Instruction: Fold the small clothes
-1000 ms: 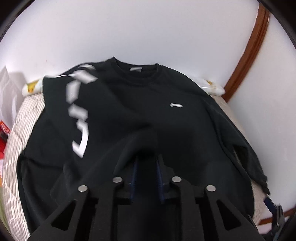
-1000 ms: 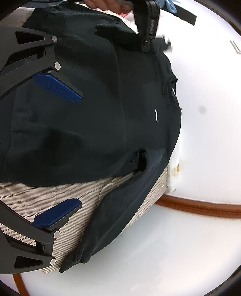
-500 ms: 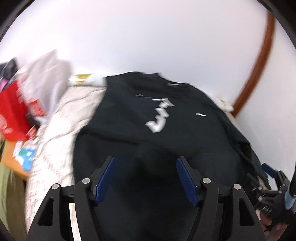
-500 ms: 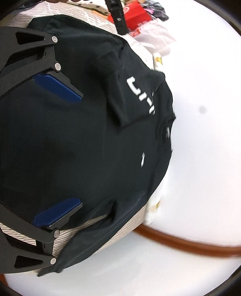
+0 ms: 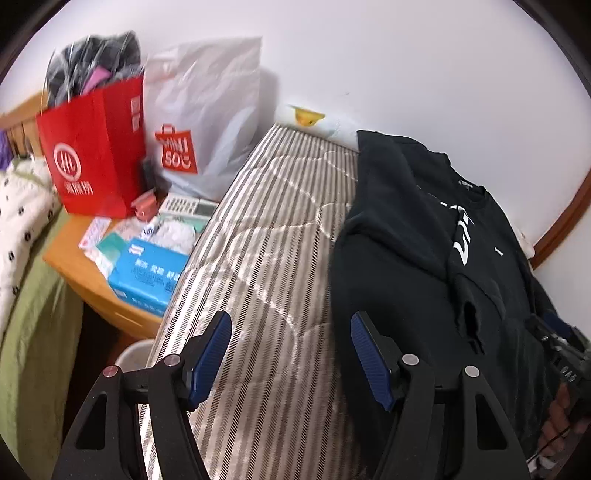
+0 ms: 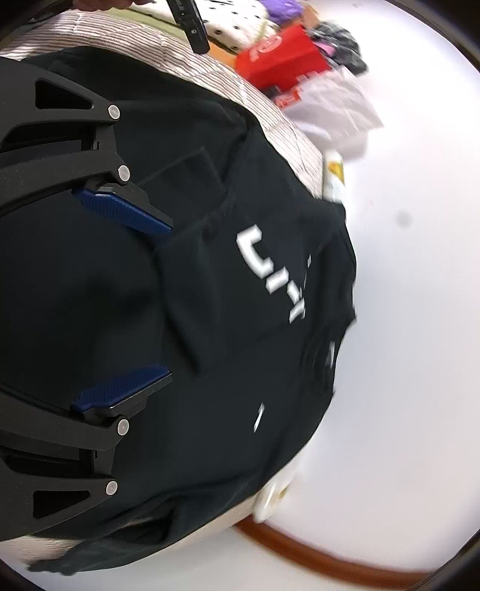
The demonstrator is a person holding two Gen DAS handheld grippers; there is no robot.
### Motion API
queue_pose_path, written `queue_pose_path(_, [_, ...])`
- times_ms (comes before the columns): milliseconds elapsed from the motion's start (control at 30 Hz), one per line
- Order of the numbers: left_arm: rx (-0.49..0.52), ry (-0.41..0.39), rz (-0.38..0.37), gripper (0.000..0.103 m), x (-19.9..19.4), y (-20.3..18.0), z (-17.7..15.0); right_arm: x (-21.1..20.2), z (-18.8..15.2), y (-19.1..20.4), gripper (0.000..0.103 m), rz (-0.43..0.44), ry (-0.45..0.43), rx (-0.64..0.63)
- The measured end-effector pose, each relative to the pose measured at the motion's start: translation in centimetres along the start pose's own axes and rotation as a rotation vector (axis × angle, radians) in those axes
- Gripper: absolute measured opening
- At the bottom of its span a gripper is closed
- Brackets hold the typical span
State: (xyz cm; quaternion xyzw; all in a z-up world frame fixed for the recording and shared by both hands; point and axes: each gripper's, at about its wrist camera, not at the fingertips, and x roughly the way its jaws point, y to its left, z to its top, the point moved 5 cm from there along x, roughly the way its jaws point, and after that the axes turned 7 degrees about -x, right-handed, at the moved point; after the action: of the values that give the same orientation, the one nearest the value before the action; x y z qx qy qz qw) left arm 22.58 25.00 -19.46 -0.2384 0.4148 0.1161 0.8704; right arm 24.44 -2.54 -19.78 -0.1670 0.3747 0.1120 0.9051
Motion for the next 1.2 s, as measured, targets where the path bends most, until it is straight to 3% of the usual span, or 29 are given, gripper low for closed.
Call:
queue_pose_path(233, [-0.001,0.035,-0.029,0.065,1.1,0.2,-0.2,3.2,1.2,6.5,0.076,0.134,-0.003,-0.095])
queue_pose_path(367, [0.017,0.06,-0.09,0.066,1.6,-1.1,-1.1,6.0,0.7,8.3,0.076,0.081,0.051,-0.151])
queue_pose_path(400, [0.031,0.065,-0.096,0.066,1.7,-1.5,-1.4,6.6,0.7,8.4,0.071,0.054,0.051,-0.158])
queue_pose_path(467, [0.054,0.077,-0.096,0.066,1.9,-2.1,-2.0,6.7,0.8,8.0,0.043,0.031,0.032,-0.156])
queue_pose_path(533, [0.073,0.085,-0.1,0.066,2.2,-2.7,-2.6,6.2,1.2,7.4,0.005,0.065,0.023,-0.15])
queue_pose_path(567, [0.08,0.091,-0.096,0.066,2.3,-3.0,-2.9,5.7,1.5,6.9,0.005,0.097,0.014,-0.132])
queue_pose_path(600, [0.086,0.098,-0.087,0.066,2.5,-3.2,-3.1,5.1,1.8,6.2,0.005,0.117,-0.001,-0.109])
queue_pose_path(733, [0.083,0.122,-0.066,0.065,3.0,-3.6,-4.0,1.3,3.4,0.8,0.005,-0.002,-0.122,-0.051])
queue_pose_path(867, [0.091,0.115,-0.051,0.065,2.6,-3.9,-4.6,0.0,3.8,-6.2,0.005,-0.093,-0.149,0.04])
queue_pose_path(1033, [0.057,0.119,-0.053,0.065,2.0,-3.7,-5.2,1.5,2.1,-15.7,0.005,-0.179,-0.103,0.182])
queue_pose_path(1200, [0.056,0.123,-0.04,0.065,1.7,-4.1,-5.9,5.0,0.0,-20.9,0.008,-0.214,0.0,0.258])
